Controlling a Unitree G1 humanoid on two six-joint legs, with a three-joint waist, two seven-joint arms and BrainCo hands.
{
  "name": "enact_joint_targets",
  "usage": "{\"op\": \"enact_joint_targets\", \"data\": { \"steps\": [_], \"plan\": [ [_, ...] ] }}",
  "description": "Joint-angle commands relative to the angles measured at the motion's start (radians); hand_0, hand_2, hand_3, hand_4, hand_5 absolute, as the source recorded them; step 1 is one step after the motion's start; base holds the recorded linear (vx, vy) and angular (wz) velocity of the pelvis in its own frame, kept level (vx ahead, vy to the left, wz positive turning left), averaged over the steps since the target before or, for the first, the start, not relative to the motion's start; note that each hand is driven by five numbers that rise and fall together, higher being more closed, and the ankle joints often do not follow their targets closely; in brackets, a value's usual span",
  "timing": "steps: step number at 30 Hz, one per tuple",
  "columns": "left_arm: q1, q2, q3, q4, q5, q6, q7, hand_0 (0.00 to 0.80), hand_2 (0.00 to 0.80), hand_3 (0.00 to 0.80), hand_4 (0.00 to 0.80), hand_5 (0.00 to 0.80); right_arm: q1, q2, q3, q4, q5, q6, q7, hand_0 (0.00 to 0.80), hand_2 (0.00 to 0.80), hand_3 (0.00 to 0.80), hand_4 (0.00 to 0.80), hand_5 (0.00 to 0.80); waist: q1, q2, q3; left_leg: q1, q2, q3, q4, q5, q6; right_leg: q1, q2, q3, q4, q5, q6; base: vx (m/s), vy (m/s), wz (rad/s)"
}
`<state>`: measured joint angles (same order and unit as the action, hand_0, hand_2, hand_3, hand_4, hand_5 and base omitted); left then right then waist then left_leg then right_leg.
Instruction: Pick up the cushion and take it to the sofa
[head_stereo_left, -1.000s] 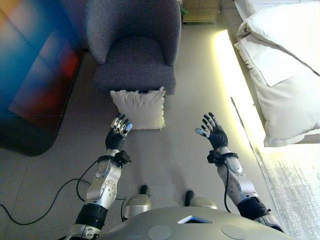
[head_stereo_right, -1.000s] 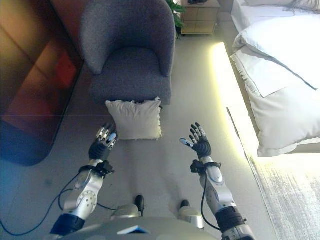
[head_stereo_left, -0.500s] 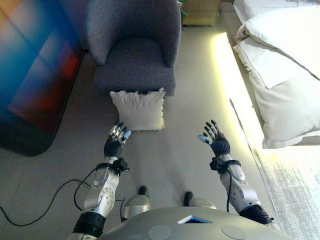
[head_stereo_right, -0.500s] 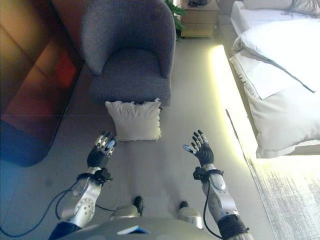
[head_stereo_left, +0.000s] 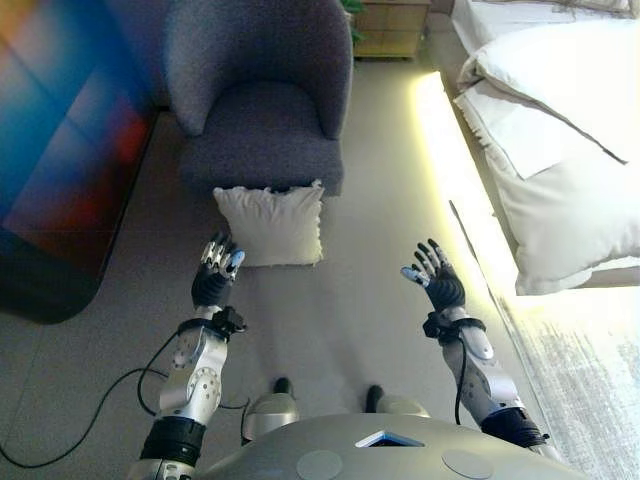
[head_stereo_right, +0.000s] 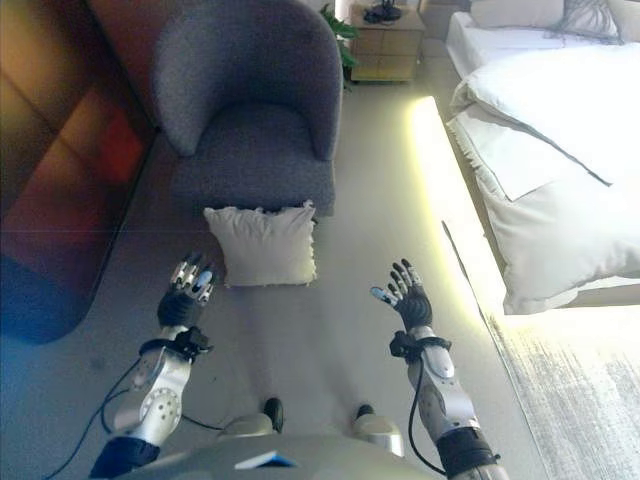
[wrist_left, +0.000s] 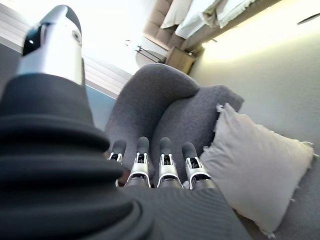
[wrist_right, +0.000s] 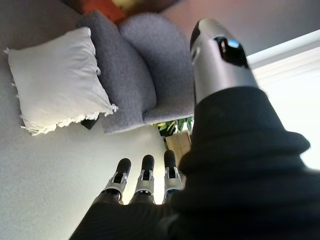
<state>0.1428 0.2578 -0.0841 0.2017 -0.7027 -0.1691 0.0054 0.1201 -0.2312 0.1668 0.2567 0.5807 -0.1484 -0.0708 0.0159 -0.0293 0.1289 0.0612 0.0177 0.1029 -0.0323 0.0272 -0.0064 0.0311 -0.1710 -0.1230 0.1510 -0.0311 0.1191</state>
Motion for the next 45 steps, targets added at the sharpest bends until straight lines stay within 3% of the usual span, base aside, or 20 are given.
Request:
{"op": "enact_joint_targets", "data": {
  "steps": [1,2,4,8,10,12,16,19,22,24,25,27,28,29,31,33,34,38,42,45],
  "plan": [
    [-0.008,0.061,0.017,-0.051,-0.001,-0.004,-0.040,0.000,0.000,0.000,0.000,0.000,-0.033,0.036,-0.020,-0.088,-0.002,-0.074,-0.028,0.000,0.000,0.000,0.000,0.000,-0.004,0.031,0.020,-0.028,-0.052,-0.022,0.070,-0.073,0.093,-0.224,-0.066,0.162,0.455,0.306,-0.002,0.020,0.207,0.45],
    [-0.010,0.061,0.015,-0.051,-0.004,0.001,-0.044,0.000,0.000,0.000,0.000,0.000,-0.022,0.034,-0.020,-0.096,-0.003,-0.074,-0.029,0.000,0.000,0.000,0.000,0.000,-0.012,0.036,0.022,-0.028,-0.053,-0.032,0.072,-0.074,0.092,-0.255,-0.057,0.183,0.485,0.315,-0.005,0.079,0.128,0.63],
    [-0.022,0.068,-0.001,-0.051,-0.014,0.016,-0.059,0.000,0.000,0.000,0.000,0.000,0.004,0.026,-0.028,-0.104,0.001,-0.077,-0.035,0.000,0.000,0.000,0.000,0.000,-0.051,0.026,0.023,-0.015,-0.064,-0.051,0.083,-0.088,0.085,-0.317,-0.002,0.232,0.396,0.327,-0.004,0.166,0.034,0.73],
    [-0.051,0.077,-0.044,-0.057,-0.011,0.017,-0.044,0.000,0.000,0.000,0.000,0.000,0.002,0.009,-0.045,-0.092,0.036,-0.085,-0.046,0.000,0.000,0.000,0.000,0.000,-0.096,-0.025,0.026,0.022,-0.102,-0.088,0.113,-0.152,0.084,-0.282,0.040,0.231,0.083,0.295,0.023,0.242,-0.092,0.75],
    [-0.067,0.078,-0.075,-0.058,0.000,0.018,-0.032,0.000,0.000,0.000,0.000,0.000,-0.019,-0.001,-0.055,-0.071,0.060,-0.093,-0.053,0.000,0.000,0.000,0.000,0.000,-0.113,-0.045,0.022,0.046,-0.121,-0.120,0.116,-0.178,0.087,-0.282,0.082,0.230,-0.066,0.264,0.039,0.321,-0.042,0.39],
    [-0.067,0.076,-0.097,-0.061,0.010,0.022,-0.034,0.000,0.000,0.000,0.000,0.000,-0.022,-0.015,-0.072,-0.067,0.074,-0.086,-0.059,0.000,0.000,0.000,0.000,0.000,-0.133,-0.056,0.022,0.079,-0.141,-0.150,0.116,-0.195,0.095,-0.317,0.129,0.211,-0.171,0.278,0.044,0.367,0.011,0.40],
    [-0.049,0.064,-0.109,-0.060,0.020,0.026,-0.054,0.000,0.000,0.000,0.000,0.000,0.019,-0.026,-0.099,-0.080,0.077,-0.078,-0.048,0.000,0.000,0.000,0.000,0.000,-0.161,-0.061,0.017,0.148,-0.171,-0.179,0.118,-0.244,0.112,-0.390,0.180,0.130,-0.215,0.321,0.037,0.392,0.022,0.44],
    [-0.039,0.054,-0.111,-0.066,0.019,0.031,-0.062,0.000,0.000,0.000,0.000,0.000,0.054,-0.032,-0.117,-0.069,0.079,-0.085,-0.031,0.000,0.000,0.000,0.000,0.000,-0.175,-0.066,0.010,0.179,-0.193,-0.177,0.134,-0.289,0.122,-0.403,0.174,0.079,-0.190,0.344,0.032,0.444,0.002,0.47],
    [0.000,0.044,-0.093,-0.091,0.018,0.035,-0.046,0.000,0.000,0.000,0.000,0.000,0.072,-0.033,-0.115,-0.058,0.071,-0.079,-0.004,0.000,0.000,0.000,0.000,0.000,-0.159,-0.059,-0.010,0.213,-0.192,-0.095,0.159,-0.303,0.108,-0.357,0.131,-0.080,-0.118,0.286,0.006,0.478,-0.043,-0.44],
    [0.022,0.037,-0.081,-0.099,0.005,0.032,-0.034,0.000,0.000,0.000,0.000,0.000,0.076,-0.041,-0.103,-0.070,0.058,-0.067,-0.009,0.000,0.000,0.000,0.000,0.000,-0.155,-0.031,-0.034,0.250,-0.157,-0.031,0.202,-0.228,0.070,-0.311,0.137,-0.162,-0.091,0.238,-0.029,0.493,-0.037,-0.46],
    [0.030,0.034,-0.077,-0.104,-0.004,0.028,-0.030,0.000,0.000,0.000,0.000,0.000,0.077,-0.046,-0.099,-0.083,0.051,-0.061,-0.014,0.000,0.000,0.000,0.000,0.000,-0.162,-0.017,-0.049,0.259,-0.139,-0.006,0.242,-0.173,0.047,-0.297,0.145,-0.172,-0.072,0.211,-0.049,0.481,-0.038,-0.32],
    [0.032,0.030,-0.068,-0.109,-0.015,0.017,-0.022,0.000,0.000,0.000,0.000,0.000,0.084,-0.049,-0.096,-0.096,0.044,-0.070,-0.013,0.000,0.000,0.000,0.000,0.000,-0.178,0.001,-0.069,0.238,-0.103,0.024,0.346,-0.042,0.002,-0.276,0.166,-0.139,-0.048,0.163,-0.086,0.442,-0.082,-0.29],
    [0.024,0.028,-0.069,-0.108,-0.026,0.003,-0.012,0.000,0.000,0.000,0.000,0.000,0.085,-0.046,-0.092,-0.091,0.042,-0.079,-0.002,0.000,0.000,0.000,0.000,0.000,-0.183,-0.005,-0.077,0.197,-0.085,0.038,0.488,0.044,-0.033,-0.246,0.168,-0.112,-0.051,0.139,-0.108,0.458,-0.127,-0.26],
    [0.015,0.023,-0.070,-0.106,-0.036,-0.005,0.000,0.000,0.000,0.000,0.000,0.000,0.083,-0.046,-0.090,-0.085,0.030,-0.079,0.002,0.000,0.000,0.000,0.000,0.000,-0.180,-0.013,-0.079,0.148,-0.081,0.042,0.595,0.082,-0.049,-0.219,0.163,-0.097,-0.056,0.124,-0.120,0.438,-0.134,-0.21],
    [-0.003,0.009,-0.074,-0.114,-0.056,-0.009,0.030,0.000,0.000,0.000,0.000,0.000,0.066,-0.064,-0.091,-0.068,0.012,-0.071,0.025,0.000,0.000,0.000,0.000,0.000,-0.160,-0.045,-0.071,-0.020,-0.056,0.067,0.856,0.098,-0.065,-0.151,0.138,-0.068,-0.060,0.087,-0.146,0.400,-0.103,-0.37],
    [-0.011,0.002,-0.077,-0.118,-0.061,-0.018,0.048,0.000,0.000,0.000,0.000,0.000,0.048,-0.076,-0.087,-0.063,-0.005,-0.074,0.052,0.000,0.000,0.000,0.000,0.000,-0.139,-0.065,-0.057,-0.140,-0.004,0.092,0.914,0.075,-0.055,-0.110,0.126,-0.043,-0.058,0.066,-0.154,0.306,-0.044,-0.43],
    [-0.011,0.004,-0.072,-0.113,-0.068,-0.030,0.047,0.000,0.000,0.000,0.000,0.000,0.041,-0.087,-0.082,-0.067,-0.002,-0.080,0.066,0.000,0.000,0.000,0.000,0.000,-0.123,-0.070,-0.039,-0.202,0.045,0.094,0.891,0.061,-0.046,-0.086,0.132,-0.016,-0.048,0.049,-0.158,0.262,0.002,-0.53],
    [-0.005,0.013,-0.049,-0.100,-0.098,-0.039,0.031,0.000,0.000,0.000,0.000,0.000,0.015,-0.107,-0.081,-0.074,0.021,-0.059,0.052,0.000,0.000,0.000,0.000,0.000,-0.098,-0.063,-0.004,-0.223,0.124,0.082,0.631,0.071,-0.033,-0.059,0.147,0.067,-0.009,-0.002,-0.160,0.308,0.123,-0.81],
    [0.001,0.009,-0.027,-0.098,-0.118,-0.013,-0.005,0.000,0.000,0.000,0.000,0.000,0.063,-0.111,-0.104,-0.121,0.013,-0.045,0.057,0.000,0.000,0.000,0.000,0.000,-0.099,-0.039,-0.011,-0.174,0.211,0.065,0.250,0.137,-0.070,-0.034,0.134,0.103,0.031,-0.052,-0.118,0.335,0.258,-0.63],
    [0.005,0.003,-0.036,-0.083,-0.121,-0.027,-0.006,0.000,0.000,0.000,0.000,0.000,0.084,-0.120,-0.120,-0.120,0.027,-0.047,0.069,0.000,0.000,0.000,0.000,0.000,-0.109,-0.021,-0.023,-0.110,0.285,0.020,0.071,0.184,-0.108,-0.018,0.104,0.129,0.054,-0.083,-0.087,0.315,0.277,-0.34]
  ]
}}
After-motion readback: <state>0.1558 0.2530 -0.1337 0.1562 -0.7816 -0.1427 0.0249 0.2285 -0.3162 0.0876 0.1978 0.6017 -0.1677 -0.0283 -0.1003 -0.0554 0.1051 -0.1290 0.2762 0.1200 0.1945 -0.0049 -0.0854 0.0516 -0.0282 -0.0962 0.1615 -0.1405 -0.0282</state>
